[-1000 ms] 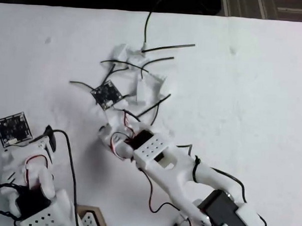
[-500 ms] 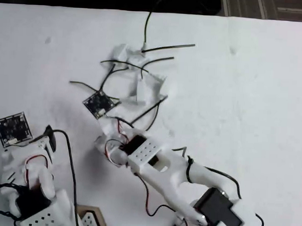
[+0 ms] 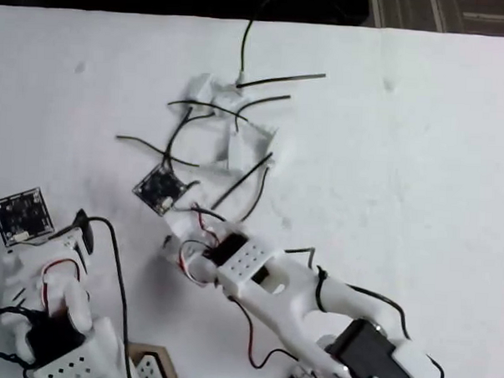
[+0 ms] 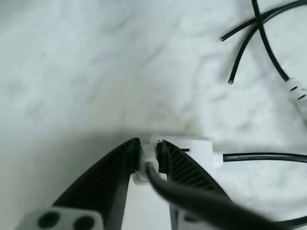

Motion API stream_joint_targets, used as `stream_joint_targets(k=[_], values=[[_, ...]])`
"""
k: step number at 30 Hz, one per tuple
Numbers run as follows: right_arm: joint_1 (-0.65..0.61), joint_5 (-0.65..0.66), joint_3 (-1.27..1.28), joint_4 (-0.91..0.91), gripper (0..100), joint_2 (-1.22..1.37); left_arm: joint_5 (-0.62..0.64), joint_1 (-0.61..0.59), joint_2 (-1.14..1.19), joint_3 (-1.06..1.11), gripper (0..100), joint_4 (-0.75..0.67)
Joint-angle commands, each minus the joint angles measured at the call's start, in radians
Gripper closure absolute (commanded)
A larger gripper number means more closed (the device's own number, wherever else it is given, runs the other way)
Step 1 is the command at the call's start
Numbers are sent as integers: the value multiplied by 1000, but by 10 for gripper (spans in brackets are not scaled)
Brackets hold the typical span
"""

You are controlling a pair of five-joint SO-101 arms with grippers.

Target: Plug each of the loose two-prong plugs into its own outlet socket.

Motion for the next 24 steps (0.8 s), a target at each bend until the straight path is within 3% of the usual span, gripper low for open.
stream_joint_targets(k=[1, 8, 14, 21, 24], values=[[-7, 48, 31, 5, 981, 15, 5, -7, -12, -3, 732, -9], [-8, 49, 25, 15, 957, -7, 5, -7, -12, -2, 729, -9], [-8, 41, -37, 282, 755, -226, 5, 31, -12, -2, 728, -9], [-8, 41, -38, 539, 806, -630, -3, 156, -12, -6, 727, -8], [-4, 41, -38, 638, 852, -782, -89, 223, -12, -11, 709, 3]])
